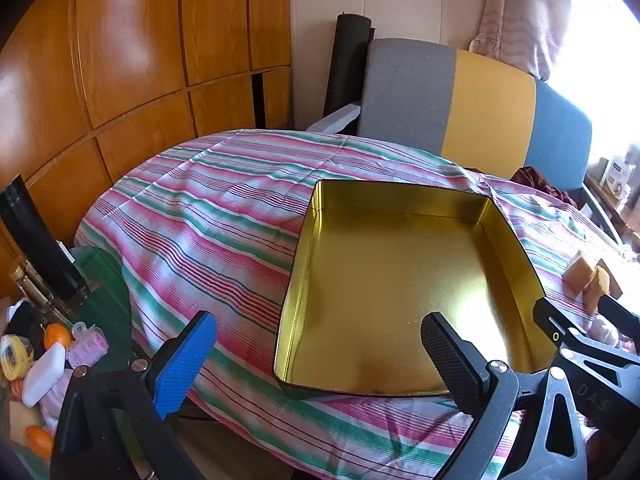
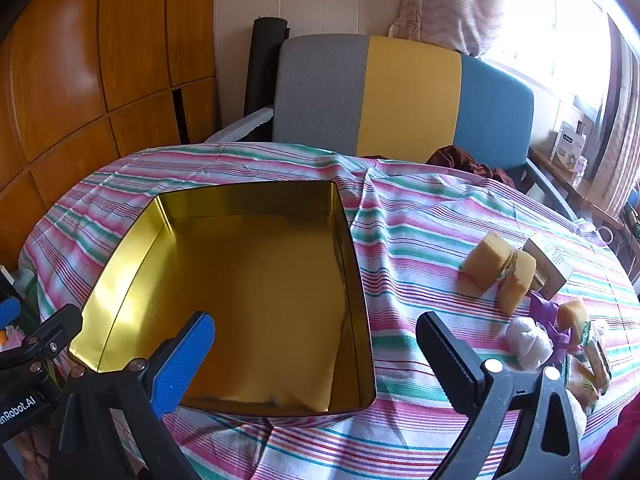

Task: Organize objects
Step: 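Move both tools from the gold tray toward the cluster of items, then grasp the plastic-wrapped white ball with the left gripper while the right grasps the white knit roll, then carry the white ball into the gold tray and open the left gripper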

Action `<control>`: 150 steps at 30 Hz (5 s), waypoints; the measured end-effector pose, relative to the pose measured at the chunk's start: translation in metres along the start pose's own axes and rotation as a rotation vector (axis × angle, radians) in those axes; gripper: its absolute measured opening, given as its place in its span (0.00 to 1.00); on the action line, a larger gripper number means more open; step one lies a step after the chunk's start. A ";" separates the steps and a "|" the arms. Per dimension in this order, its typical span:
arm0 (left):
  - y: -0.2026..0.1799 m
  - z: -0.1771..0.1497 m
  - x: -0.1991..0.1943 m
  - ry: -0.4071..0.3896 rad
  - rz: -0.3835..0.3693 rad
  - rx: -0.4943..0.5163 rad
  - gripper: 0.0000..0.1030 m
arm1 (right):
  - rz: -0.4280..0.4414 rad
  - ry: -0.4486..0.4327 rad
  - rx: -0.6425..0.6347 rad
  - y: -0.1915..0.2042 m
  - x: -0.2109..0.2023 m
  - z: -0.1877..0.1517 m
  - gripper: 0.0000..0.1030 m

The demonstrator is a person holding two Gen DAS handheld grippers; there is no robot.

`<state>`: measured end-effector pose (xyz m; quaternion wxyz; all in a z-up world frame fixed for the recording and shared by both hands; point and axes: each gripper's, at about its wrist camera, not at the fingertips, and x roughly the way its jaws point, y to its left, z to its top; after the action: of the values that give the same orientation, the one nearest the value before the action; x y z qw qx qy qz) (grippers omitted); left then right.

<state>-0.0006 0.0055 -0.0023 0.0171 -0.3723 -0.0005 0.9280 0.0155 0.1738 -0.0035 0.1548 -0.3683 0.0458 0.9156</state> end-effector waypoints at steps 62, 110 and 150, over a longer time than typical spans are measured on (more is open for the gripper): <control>-0.127 -0.005 -0.001 0.037 -0.336 0.395 1.00 | -0.228 0.021 0.430 -0.271 -0.048 -0.032 1.00; -0.374 -0.048 0.030 0.302 -0.698 0.696 0.87 | -0.114 0.070 0.806 -0.361 -0.038 -0.087 1.00; -0.146 0.042 0.071 0.258 -0.492 0.418 0.30 | -0.133 0.568 0.229 -0.256 0.033 -0.088 0.91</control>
<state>-0.0762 0.1546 -0.0193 0.3159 -0.4637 0.1021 0.8215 0.1319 0.4070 -0.0824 0.2358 -0.5916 0.1659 0.7529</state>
